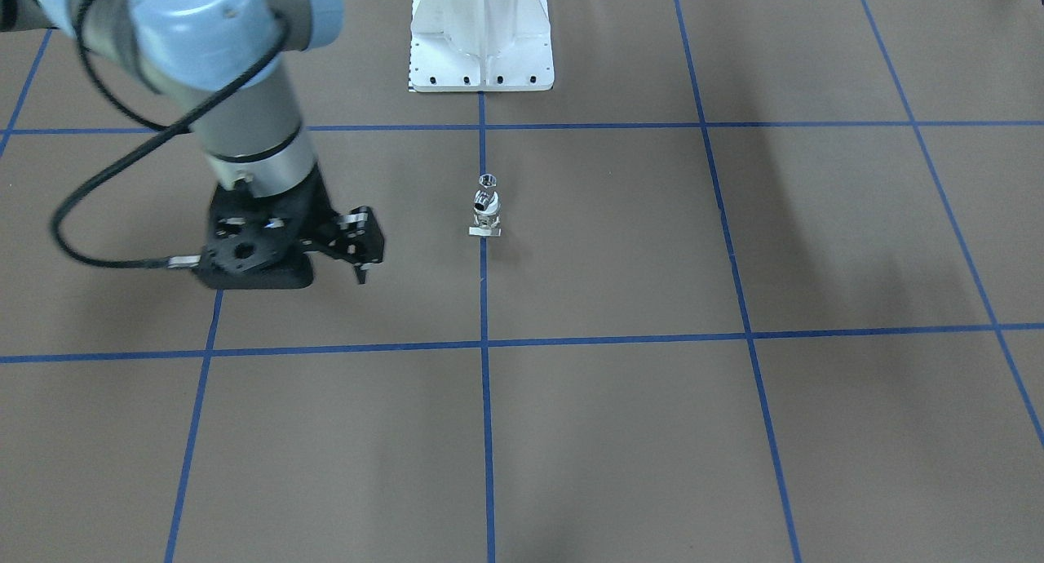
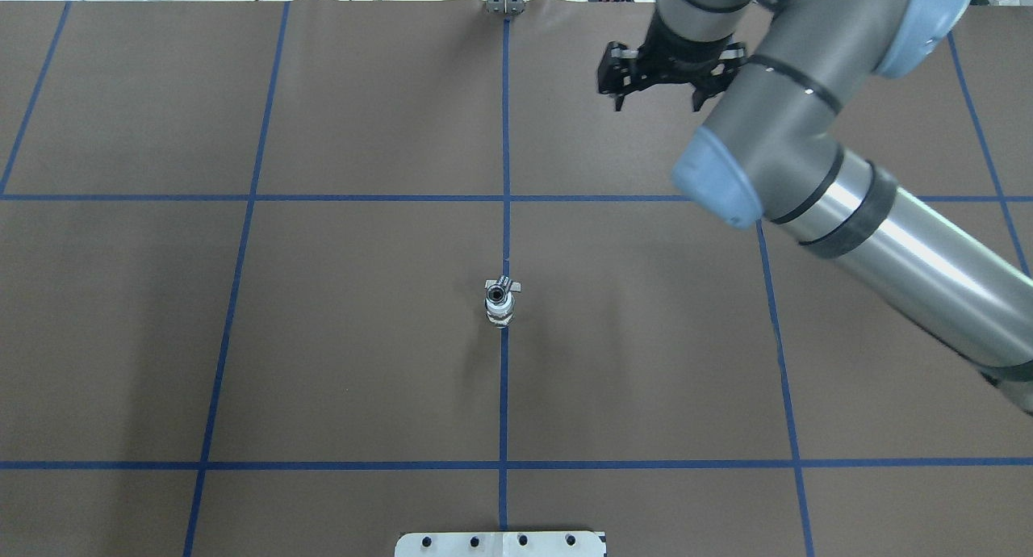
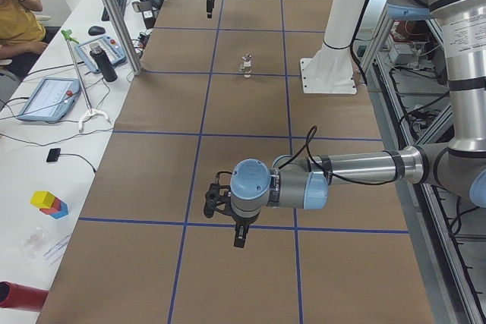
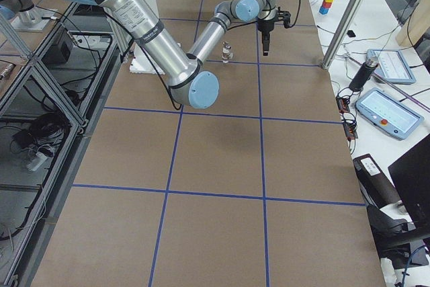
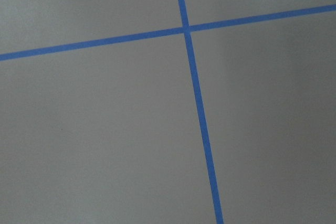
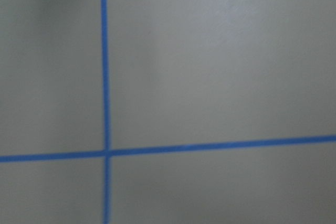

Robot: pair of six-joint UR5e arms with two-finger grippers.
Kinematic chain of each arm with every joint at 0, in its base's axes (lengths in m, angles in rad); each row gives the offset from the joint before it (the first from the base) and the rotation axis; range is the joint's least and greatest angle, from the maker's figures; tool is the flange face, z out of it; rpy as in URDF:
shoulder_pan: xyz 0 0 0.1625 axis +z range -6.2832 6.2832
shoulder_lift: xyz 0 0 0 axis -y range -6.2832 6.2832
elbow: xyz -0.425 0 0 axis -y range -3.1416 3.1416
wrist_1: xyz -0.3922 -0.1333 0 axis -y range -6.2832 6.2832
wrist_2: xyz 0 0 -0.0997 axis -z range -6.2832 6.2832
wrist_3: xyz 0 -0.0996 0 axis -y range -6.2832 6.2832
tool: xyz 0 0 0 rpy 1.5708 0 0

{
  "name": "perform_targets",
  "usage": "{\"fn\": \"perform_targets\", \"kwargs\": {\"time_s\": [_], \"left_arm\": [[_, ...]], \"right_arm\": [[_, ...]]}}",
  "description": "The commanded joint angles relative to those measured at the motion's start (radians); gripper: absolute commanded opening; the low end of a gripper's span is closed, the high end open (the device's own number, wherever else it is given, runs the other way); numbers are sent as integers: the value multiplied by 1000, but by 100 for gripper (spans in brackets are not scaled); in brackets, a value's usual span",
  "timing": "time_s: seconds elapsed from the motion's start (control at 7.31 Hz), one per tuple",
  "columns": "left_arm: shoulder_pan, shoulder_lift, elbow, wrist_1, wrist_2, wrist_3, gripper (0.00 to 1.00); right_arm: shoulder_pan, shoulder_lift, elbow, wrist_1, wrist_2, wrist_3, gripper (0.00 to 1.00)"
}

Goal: Assemble PPR valve and pipe with both arms
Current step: 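Open the right gripper and raise it away from the assembly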

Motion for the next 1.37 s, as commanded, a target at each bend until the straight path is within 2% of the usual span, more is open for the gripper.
{"fn": "perform_targets", "kwargs": {"time_s": [0.0, 0.27, 0.41, 0.55, 0.82, 1.23], "left_arm": [[-1, 0, 0, 14, 4, -66, 100], [-4, -16, -60, 124, 7, -87, 100], [-2, -16, -95, 155, 35, -87, 100], [-2, -17, -112, 155, 64, -85, 100], [-4, -23, -106, 152, 63, -85, 100], [-2, -27, -112, 142, 52, -90, 100]], "right_arm": [[191, -158, 0, 3, 89, -359, 100], [290, -281, 0, 5, 125, -590, 100], [350, -353, 1, 43, 158, -653, 100], [384, -449, -5, 128, 180, -696, 100], [427, -615, 0, 235, 188, -706, 100], [538, -753, 29, 240, 189, -716, 100]]}}
